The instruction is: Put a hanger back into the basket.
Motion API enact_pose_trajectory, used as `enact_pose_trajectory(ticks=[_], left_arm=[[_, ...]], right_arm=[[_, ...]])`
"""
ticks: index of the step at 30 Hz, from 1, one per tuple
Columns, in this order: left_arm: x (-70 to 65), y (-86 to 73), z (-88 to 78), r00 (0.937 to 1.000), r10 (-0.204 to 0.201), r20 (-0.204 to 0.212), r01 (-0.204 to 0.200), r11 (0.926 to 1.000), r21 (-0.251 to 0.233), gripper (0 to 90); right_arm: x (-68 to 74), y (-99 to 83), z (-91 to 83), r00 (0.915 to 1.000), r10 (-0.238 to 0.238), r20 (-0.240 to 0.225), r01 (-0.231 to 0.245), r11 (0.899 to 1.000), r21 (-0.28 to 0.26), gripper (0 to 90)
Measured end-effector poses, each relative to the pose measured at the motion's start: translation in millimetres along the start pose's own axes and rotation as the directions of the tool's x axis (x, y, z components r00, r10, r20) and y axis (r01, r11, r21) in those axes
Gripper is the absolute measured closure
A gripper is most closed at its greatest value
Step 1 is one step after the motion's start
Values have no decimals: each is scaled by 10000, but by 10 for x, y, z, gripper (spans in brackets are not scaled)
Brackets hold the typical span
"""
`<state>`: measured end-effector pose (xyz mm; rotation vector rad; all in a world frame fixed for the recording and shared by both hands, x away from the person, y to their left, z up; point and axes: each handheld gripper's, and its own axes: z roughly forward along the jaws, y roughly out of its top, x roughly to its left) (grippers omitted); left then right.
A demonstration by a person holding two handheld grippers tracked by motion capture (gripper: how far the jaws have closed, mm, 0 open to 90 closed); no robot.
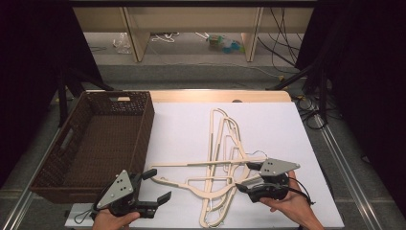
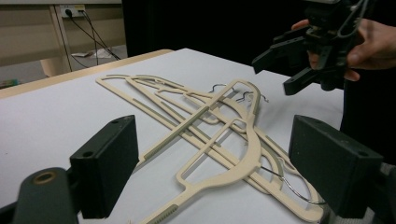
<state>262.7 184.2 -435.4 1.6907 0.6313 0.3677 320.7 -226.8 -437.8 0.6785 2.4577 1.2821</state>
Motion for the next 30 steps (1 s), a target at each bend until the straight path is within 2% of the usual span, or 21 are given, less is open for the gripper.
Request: enact_pose_trajectory(ticks=[1,2,5,8,9,11,12,13,15,16,17,19,20,21,22,25,26,27,29,30], left_arm=[[4,-7,7,10000,-38,85,39,9999,-115,161],[5,-5,-5,10000,-18,-20,18,10000,17,161],[12,-6,-10,9999,-133,-54,132,9999,-39,161],[11,-3,-13,10000,26,-18,-26,10000,6,161],[1,-4,-9,9999,-123,-41,123,9999,12,161],[4,-6,6,9998,-181,-11,181,9998,-99,161],[17,-2,2,10000,76,17,-76,10000,34,161],[11,-9,3,10000,3,-4,-3,10000,56,161],[15,-7,-2,9998,172,27,-172,9998,92,162],[16,-4,0,9999,138,3,-138,9999,80,162],[17,-5,4,10000,39,-41,-39,10000,81,162],[10,-23,11,9998,-207,-57,208,9997,113,163],[13,-20,6,10000,-64,-41,65,9998,180,163],[11,-21,10,9999,-145,-7,146,9999,58,163],[14,-7,1,10000,3,-38,-2,9999,126,163],[8,-23,12,9999,-172,8,172,9998,87,163],[1,-22,1,9998,-162,-87,164,9996,212,163],[8,-18,5,10000,-48,-16,48,9999,94,163],[11,-5,7,10000,-39,-50,39,9999,95,163],[7,-15,18,9998,-184,10,184,9998,33,164]], right_arm=[[-5,6,23,9998,-175,-58,175,9997,153,263],[-4,10,46,9994,-325,-89,327,9991,266,264],[-11,13,69,9986,-530,-93,535,9962,682,263],[-33,11,84,9977,-669,-118,678,9926,1006,264],[-53,17,98,9961,-874,-128,884,9878,1282,264],[-62,24,103,9954,-946,-169,960,9848,1447,264],[-71,30,108,9945,-1026,-213,1047,9815,1603,269],[-75,36,107,9940,-1070,-233,1095,9776,1798,281],[-86,38,136,9899,-1369,-365,1414,9701,1975,287],[-96,50,138,9882,-1433,-544,1519,9631,2222,287],[-98,46,153,9872,-1537,-430,1595,9607,2274,287],[-110,44,173,9861,-1548,-608,1653,9530,2540,288],[-116,41,186,9853,-1557,-708,1692,9481,2691,291],[-131,35,233,9815,-1684,-910,1882,9357,2983,318],[-131,35,233,9815,-1684,-910,1882,9357,2983,318],[-140,22,308,9751,-1898,-1142,2185,9095,3537,343],[-137,17,326,9730,-1963,-1214,2278,9006,3702,351],[-136,13,342,9703,-2063,-1266,2395,8938,3792,360],[-139,7,361,9688,-2106,-1310,2456,8878,3893,380],[-146,3,370,9689,-2108,-1294,2453,8858,3939,388]])
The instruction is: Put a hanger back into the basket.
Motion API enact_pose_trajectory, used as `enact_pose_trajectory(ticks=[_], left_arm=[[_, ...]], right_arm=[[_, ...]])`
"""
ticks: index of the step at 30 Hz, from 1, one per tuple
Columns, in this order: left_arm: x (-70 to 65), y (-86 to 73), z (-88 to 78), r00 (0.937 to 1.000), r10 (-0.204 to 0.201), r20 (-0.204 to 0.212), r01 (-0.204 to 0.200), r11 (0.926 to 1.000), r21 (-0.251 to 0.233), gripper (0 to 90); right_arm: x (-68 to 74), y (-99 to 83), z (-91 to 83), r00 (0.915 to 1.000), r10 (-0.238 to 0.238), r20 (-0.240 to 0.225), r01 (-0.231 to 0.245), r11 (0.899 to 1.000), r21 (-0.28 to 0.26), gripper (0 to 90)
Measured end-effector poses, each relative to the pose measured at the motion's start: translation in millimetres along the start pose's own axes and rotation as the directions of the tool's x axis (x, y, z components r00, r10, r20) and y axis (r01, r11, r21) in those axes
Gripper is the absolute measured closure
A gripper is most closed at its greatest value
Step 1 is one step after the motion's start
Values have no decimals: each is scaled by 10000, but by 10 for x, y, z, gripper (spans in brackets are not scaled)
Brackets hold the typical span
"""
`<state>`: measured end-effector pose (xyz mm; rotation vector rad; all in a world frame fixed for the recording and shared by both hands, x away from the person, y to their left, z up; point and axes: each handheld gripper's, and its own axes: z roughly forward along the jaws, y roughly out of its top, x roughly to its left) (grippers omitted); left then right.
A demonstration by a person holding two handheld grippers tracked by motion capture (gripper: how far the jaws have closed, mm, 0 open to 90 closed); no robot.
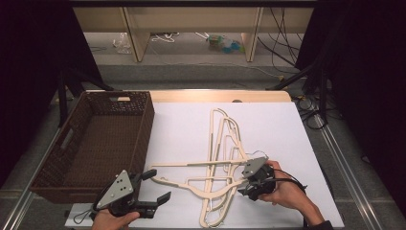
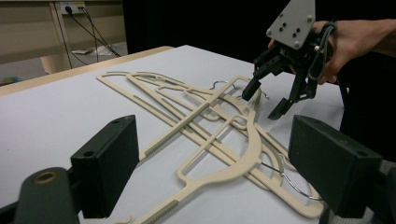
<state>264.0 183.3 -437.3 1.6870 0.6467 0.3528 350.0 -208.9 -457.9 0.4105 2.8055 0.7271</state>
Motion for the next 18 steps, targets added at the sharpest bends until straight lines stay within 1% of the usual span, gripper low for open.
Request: enact_pose_trajectory(ticks=[1,3,4,5,6,7,8,9,10,11,12,13,14,15,16,17,18], left_arm=[[-6,-5,-7,10000,10,-70,-9,9999,167,164],[-11,-4,-10,10000,56,-74,-55,9998,174,163],[7,6,-4,9996,273,67,-274,9996,66,164],[8,8,-3,9998,203,31,-203,9998,53,164],[0,-1,-2,10000,-12,-45,12,10000,69,164],[4,-4,-8,9999,102,-55,-101,9998,199,164],[7,-5,-11,9999,159,-65,-157,9996,242,164],[-2,-5,-12,10000,-1,-94,3,9998,211,164],[6,1,-9,10000,49,-46,-48,9999,140,164],[2,1,-9,9999,-83,-127,85,9999,130,164],[15,0,-6,9999,116,-38,-115,9998,165,165],[6,-11,-6,9999,-23,-123,26,9997,245,165],[5,-18,3,10000,-61,-21,61,9997,218,165],[2,-15,3,10000,-39,-58,41,9997,223,166],[14,-5,9,9999,162,18,-162,9997,194,166],[2,-7,8,10000,4,-81,-2,9997,247,166],[6,-8,9,9999,146,-26,-145,9994,327,167]], right_arm=[[-10,-4,14,9999,-19,-156,21,9999,113,410],[-16,-4,24,9997,-81,-235,84,9999,120,417],[-23,-4,35,9996,-99,-248,103,9998,168,427],[-41,-14,52,9992,-127,-371,141,9992,368,452],[-41,-14,52,9992,-127,-371,141,9992,368,452],[-43,-21,53,9991,-129,-395,148,9987,485,466],[-46,-26,51,9985,-115,-529,144,9983,556,496],[-49,-30,44,9976,-179,-667,219,9979,602,514],[-43,-35,34,9968,-223,-765,277,9972,693,532],[-41,-41,29,9959,-413,-803,473,9961,743,556],[-37,-45,26,9953,-537,-805,605,9945,853,576],[-34,-49,26,9938,-674,-886,759,9924,964,591],[-31,-48,24,9917,-832,-980,930,9906,1003,606],[-44,-46,29,9877,-1081,-1131,1190,9884,942,615],[-57,-46,32,9855,-1218,-1177,1328,9871,900,619],[-57,-46,32,9855,-1218,-1177,1328,9871,900,619],[-60,-53,34,9843,-1242,-1257,1352,9873,836,629]])
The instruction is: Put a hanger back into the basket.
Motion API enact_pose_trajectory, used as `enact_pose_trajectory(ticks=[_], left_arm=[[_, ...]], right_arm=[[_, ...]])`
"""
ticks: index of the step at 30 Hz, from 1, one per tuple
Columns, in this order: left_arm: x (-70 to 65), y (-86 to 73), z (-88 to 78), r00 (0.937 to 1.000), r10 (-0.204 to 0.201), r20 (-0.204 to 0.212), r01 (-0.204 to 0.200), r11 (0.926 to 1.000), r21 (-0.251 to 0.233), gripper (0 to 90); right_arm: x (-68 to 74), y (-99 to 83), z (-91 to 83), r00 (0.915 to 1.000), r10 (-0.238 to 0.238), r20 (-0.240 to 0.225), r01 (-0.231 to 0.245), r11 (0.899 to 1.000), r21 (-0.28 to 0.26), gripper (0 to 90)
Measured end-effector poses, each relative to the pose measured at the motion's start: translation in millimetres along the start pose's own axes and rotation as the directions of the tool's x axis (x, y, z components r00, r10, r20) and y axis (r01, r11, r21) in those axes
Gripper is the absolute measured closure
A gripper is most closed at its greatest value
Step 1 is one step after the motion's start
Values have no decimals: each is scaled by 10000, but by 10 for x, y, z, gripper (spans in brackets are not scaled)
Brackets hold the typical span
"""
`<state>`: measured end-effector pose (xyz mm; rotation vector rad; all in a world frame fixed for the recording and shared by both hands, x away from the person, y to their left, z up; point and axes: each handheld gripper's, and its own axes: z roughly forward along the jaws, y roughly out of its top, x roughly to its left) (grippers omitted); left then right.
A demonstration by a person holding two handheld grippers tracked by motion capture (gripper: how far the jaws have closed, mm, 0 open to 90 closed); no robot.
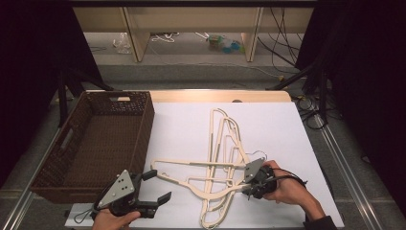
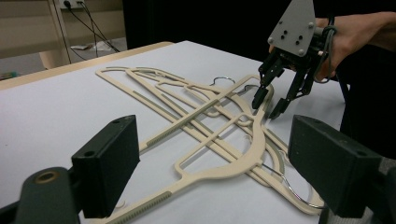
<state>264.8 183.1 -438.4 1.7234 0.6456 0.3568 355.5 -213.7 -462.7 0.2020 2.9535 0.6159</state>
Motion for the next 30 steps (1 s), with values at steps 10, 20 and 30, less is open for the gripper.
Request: enact_pose_trajectory(ticks=[10,20,30], left_arm=[[-53,-29,138,9988,470,142,-477,9973,564,173],[-111,-112,446,9684,2407,658,-2493,9452,2108,252],[-106,-230,817,9396,3253,1063,-3422,8950,2861,214]], right_arm=[[22,26,-20,9923,-1212,-258,1210,9926,-85,784],[54,84,-294,9880,-1500,-376,1473,9868,-669,796],[84,94,-443,9870,-1543,-451,1507,9857,-748,798]])
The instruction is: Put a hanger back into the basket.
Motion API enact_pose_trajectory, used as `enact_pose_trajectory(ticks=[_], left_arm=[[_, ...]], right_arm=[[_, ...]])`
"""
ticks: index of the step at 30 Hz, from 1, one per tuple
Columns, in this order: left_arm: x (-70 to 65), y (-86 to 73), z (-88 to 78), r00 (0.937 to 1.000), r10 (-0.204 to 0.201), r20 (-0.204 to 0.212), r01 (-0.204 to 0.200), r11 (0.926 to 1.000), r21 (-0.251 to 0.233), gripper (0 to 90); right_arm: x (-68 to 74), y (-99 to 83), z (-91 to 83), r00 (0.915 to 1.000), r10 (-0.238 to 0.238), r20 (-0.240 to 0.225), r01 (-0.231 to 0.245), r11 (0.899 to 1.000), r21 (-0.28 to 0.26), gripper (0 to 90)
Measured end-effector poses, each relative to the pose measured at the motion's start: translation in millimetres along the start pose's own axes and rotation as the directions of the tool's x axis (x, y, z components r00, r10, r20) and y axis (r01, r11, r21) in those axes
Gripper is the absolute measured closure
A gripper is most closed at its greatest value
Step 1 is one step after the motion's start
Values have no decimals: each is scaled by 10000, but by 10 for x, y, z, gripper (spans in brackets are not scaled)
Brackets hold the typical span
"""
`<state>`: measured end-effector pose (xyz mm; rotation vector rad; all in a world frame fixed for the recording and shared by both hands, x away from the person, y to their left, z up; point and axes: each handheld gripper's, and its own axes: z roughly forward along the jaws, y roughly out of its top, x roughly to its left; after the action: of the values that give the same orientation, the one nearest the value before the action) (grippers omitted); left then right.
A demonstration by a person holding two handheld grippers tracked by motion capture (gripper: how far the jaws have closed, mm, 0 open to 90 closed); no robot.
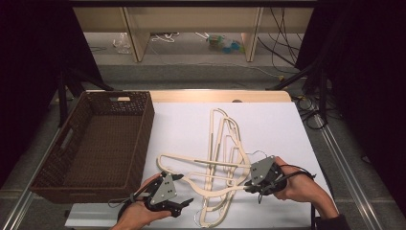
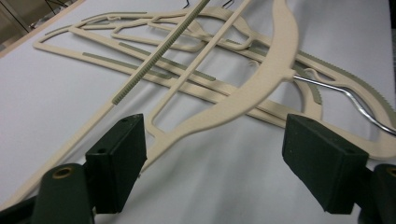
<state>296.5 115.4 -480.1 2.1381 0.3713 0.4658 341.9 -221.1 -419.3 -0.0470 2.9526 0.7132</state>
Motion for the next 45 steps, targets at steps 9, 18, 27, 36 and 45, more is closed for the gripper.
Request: enact_pose_trajectory(ticks=[9,18,27,36,45], left_arm=[[22,3,143,9898,1418,-123,-1409,9885,546,225],[-24,38,292,9789,2042,-105,-2032,9771,627,300],[-103,118,310,9532,2981,499,-3004,9526,473,486],[-144,241,276,9013,4263,774,-4306,9011,510,665],[-70,482,161,8816,4654,784,-4671,8842,44,769]], right_arm=[[-3,-10,-43,9999,-104,-97,103,9999,-73,798],[5,-13,-38,9999,-97,-136,95,9999,-118,797],[3,-26,-49,9997,-198,-138,195,9996,-220,796],[-10,-60,-61,9995,-247,-195,241,9993,-303,797],[-20,-142,-18,9994,-70,-330,61,9996,-288,800]])
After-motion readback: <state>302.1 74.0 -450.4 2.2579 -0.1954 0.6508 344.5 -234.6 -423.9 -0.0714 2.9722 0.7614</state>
